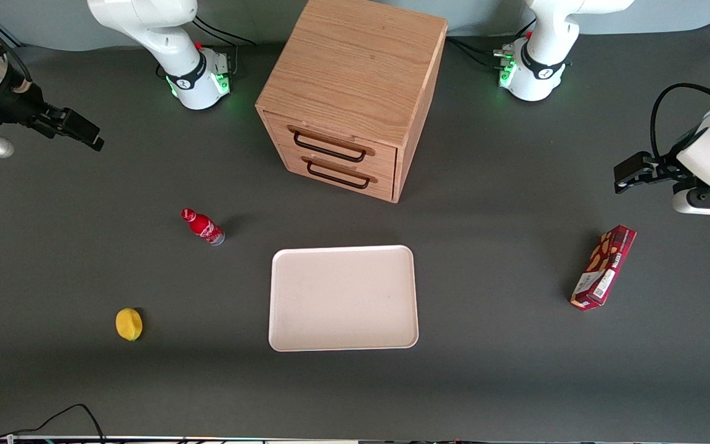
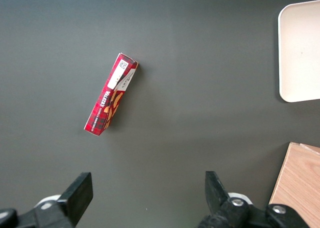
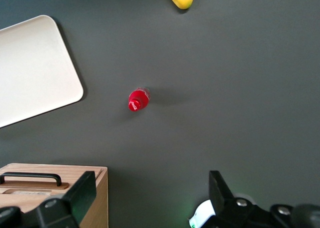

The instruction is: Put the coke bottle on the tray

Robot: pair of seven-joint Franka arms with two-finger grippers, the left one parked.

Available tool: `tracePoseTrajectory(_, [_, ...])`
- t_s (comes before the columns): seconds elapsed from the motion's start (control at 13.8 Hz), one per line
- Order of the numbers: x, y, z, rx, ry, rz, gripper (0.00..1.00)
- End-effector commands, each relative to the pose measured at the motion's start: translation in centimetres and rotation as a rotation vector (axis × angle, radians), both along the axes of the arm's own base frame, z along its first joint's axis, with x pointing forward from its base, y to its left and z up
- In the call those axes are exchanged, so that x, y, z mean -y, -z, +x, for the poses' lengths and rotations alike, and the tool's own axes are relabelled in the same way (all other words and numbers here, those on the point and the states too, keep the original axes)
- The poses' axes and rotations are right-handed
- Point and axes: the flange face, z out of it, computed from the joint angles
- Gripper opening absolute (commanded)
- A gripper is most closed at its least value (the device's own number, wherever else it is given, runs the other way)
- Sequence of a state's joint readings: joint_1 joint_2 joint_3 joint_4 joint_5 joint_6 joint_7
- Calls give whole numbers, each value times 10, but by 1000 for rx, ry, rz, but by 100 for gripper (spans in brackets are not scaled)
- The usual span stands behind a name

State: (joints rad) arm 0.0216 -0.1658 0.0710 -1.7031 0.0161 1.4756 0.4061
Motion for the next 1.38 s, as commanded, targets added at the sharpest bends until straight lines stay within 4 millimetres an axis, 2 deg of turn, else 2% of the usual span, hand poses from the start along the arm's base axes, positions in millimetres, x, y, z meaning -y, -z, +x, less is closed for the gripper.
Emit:
tracePoseTrajectory(0.0, [5, -7, -6, 9, 18, 31, 100])
tracePoseTrajectory(0.15, [1, -2, -4, 4, 1, 33, 100])
tracePoseTrajectory(0.22, [-7, 9, 4, 2, -8, 32, 100])
tracePoseTrajectory(0.29, [-10, 34, 14, -16, -11, 33, 100])
tracePoseTrajectory(0.44, [-37, 96, 31, -25, -42, 30, 100])
tracePoseTrajectory(0.65, [-59, 200, 36, -2, -60, 55, 100])
tracePoseTrajectory(0.73, [-59, 226, 35, 9, -52, 58, 100])
tracePoseTrajectory(0.87, [-57, 268, 31, 6, -53, 56, 100])
tracePoseTrajectory(1.16, [-55, 310, 22, 25, -55, 54, 100])
tracePoseTrajectory(1.24, [-54, 313, 20, 23, -65, 53, 86])
tracePoseTrajectory(1.31, [-54, 313, 18, 23, -72, 50, 45])
